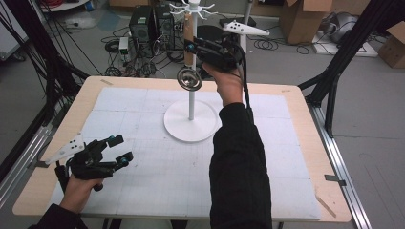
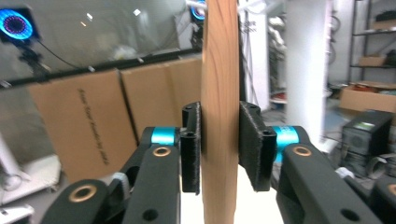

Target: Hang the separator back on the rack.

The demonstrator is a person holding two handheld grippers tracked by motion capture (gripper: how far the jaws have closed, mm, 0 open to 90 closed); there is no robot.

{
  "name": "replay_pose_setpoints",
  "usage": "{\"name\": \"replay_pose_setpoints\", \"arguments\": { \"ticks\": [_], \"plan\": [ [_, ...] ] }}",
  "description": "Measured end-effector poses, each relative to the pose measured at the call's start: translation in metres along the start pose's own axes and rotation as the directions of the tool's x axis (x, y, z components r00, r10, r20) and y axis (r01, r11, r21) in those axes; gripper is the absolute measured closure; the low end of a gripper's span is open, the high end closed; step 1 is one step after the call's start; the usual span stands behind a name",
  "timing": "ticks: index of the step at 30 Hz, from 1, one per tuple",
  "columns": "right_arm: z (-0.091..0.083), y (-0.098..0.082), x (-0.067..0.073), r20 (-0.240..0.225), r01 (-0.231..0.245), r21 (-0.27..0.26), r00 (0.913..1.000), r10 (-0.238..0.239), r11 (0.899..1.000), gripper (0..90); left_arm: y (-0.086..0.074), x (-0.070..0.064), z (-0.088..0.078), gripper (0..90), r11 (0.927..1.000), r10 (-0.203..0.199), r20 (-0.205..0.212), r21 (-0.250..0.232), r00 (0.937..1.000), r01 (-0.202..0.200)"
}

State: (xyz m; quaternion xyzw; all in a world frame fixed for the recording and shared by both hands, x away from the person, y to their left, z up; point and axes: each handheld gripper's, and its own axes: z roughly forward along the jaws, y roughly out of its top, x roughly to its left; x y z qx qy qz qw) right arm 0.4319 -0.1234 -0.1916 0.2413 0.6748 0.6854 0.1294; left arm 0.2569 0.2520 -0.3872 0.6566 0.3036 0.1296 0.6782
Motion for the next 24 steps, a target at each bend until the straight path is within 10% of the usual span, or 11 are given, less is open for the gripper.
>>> {"name": "replay_pose_setpoints", "arguments": {
  "ticks": [10, 24],
  "plan": [
    [-0.050, -0.042, 0.004, 0.145, 0.042, 0.036, 0.9884, -0.047, 0.998, 27.4, 0.000, 0.002, -0.001, 19.4, 0.9999, -0.014, -0.013, -0.009, 0.9998, 0.013],
    [-0.172, -0.148, 0.037, 0.304, 0.076, 0.156, 0.9449, -0.121, 0.985, 16.2, 0.000, 0.005, -0.001, 19.2, 0.9998, -0.013, -0.037, -0.017, 0.9992, 0.013]
  ]
}}
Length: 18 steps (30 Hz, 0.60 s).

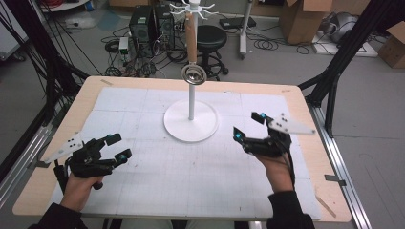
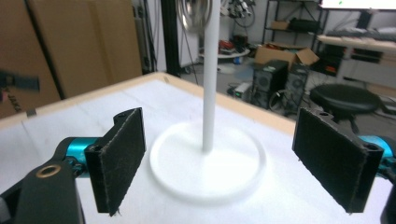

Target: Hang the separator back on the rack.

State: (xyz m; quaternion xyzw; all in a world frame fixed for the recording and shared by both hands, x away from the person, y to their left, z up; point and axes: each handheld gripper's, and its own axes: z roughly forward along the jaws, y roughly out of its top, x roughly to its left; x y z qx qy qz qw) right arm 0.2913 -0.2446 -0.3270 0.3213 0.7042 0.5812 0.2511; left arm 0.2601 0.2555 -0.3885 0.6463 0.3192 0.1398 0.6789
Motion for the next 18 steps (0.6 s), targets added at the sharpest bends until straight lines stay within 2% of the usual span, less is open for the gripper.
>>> {"name": "replay_pose_setpoints", "arguments": {
  "ticks": [2, 9, 13, 18],
  "plan": [
    [-0.017, -0.017, 0.003, 0.022, -0.017, 0.004, 0.9996, 0.017, 1.000, 16.0, 0.000, 0.000, 0.000, 19.1, 1.0000, -0.003, 0.001, -0.004, 1.0000, 0.003],
    [-0.062, -0.054, 0.011, 0.105, -0.027, 0.021, 0.9942, 0.024, 0.999, 15.9, -0.001, -0.001, 0.000, 19.0, 0.9999, 0.001, -0.007, -0.011, 1.0000, -0.001],
    [-0.079, -0.069, 0.017, 0.123, -0.022, 0.023, 0.9923, 0.019, 0.999, 15.9, -0.001, -0.003, -0.001, 19.0, 0.9998, 0.016, -0.004, -0.010, 0.9999, -0.016],
    [-0.093, -0.074, 0.020, 0.128, -0.030, 0.012, 0.9914, 0.028, 0.999, 16.0, -0.003, -0.004, -0.002, 18.7, 0.9998, 0.018, 0.008, -0.007, 0.9998, -0.018]
  ]
}}
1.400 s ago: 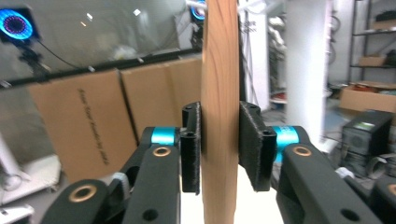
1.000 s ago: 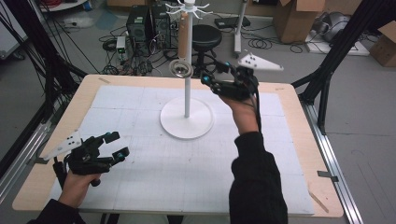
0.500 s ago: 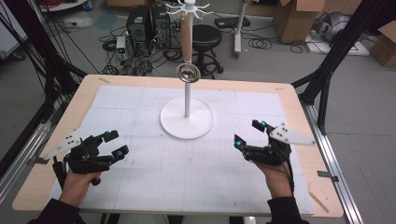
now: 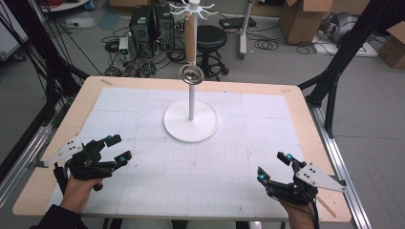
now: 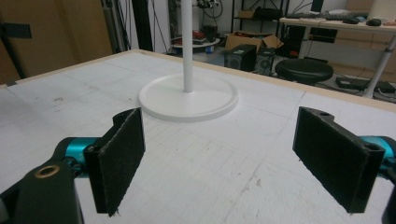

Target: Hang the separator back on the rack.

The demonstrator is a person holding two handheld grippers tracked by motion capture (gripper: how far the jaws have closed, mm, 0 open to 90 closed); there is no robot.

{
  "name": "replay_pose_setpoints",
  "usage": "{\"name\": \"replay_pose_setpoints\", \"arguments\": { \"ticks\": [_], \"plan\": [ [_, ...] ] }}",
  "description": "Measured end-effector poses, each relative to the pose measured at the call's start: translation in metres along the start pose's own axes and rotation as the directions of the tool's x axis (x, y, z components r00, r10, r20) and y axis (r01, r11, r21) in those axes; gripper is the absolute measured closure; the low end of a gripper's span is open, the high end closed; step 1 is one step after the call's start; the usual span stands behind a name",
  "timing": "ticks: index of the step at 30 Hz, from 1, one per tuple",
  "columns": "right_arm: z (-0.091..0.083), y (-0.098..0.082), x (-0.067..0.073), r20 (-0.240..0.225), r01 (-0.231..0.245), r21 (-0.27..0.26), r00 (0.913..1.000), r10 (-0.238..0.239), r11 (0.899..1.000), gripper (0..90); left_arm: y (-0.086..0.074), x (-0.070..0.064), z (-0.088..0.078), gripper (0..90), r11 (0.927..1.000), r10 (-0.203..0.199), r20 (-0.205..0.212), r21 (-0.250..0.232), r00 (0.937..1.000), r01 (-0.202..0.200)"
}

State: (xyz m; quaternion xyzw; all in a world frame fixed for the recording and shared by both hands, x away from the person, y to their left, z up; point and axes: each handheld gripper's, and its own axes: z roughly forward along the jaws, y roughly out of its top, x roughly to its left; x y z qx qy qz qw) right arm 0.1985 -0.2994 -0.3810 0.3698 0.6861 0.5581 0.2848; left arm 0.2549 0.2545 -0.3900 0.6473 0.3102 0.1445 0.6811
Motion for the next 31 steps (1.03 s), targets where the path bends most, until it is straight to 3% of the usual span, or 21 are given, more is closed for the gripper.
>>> {"name": "replay_pose_setpoints", "arguments": {
  "ticks": [11, 31],
  "plan": [
    [-0.0033, -0.0007, 0.0014, 0.013, 0.001, -0.005, 0.9999, -0.001, 1.000, 16.0, -0.0018, -0.0005, 0.0008, 18.7, 1.0000, -0.004, 0.002, -0.001, 1.0000, 0.004],
    [-0.0025, -0.0033, -0.0041, 0.034, -0.043, -0.009, 0.9985, 0.043, 0.999, 15.9, -0.0047, 0.0000, 0.0028, 18.7, 0.9999, -0.012, 0.003, 0.011, 0.9999, 0.012]
  ]
}}
